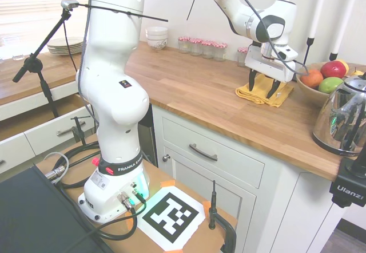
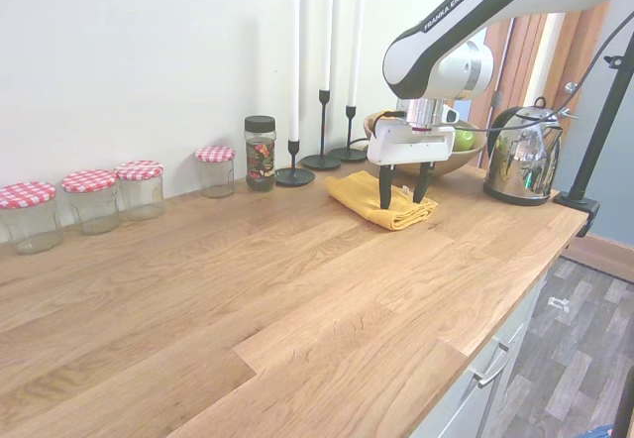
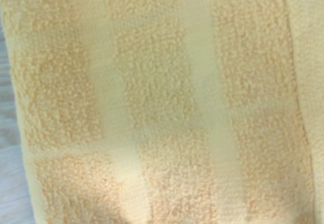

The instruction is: Wipe the counter

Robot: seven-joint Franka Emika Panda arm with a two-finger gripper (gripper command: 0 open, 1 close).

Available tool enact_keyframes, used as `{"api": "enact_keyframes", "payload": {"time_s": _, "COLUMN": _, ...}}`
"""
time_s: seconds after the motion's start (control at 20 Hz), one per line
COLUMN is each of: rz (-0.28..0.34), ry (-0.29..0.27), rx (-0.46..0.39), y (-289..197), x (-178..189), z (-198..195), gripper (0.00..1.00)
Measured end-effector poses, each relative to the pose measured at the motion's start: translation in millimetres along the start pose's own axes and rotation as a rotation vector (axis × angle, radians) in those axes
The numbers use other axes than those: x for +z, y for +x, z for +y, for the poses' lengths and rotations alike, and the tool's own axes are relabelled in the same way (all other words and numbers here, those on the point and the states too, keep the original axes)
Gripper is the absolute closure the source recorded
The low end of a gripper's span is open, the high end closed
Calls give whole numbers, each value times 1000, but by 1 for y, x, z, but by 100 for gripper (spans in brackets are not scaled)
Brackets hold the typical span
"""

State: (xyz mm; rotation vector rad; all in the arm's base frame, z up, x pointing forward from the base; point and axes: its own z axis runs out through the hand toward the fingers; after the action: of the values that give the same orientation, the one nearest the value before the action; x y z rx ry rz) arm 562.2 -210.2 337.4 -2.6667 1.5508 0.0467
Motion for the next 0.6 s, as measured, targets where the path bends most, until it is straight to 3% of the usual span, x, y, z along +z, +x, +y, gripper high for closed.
{"api": "enact_keyframes", "payload": {"time_s": 0.6, "rz": 16, "ry": 9, "rx": 4, "y": 2, "x": 4, "z": 3, "gripper": 100}}
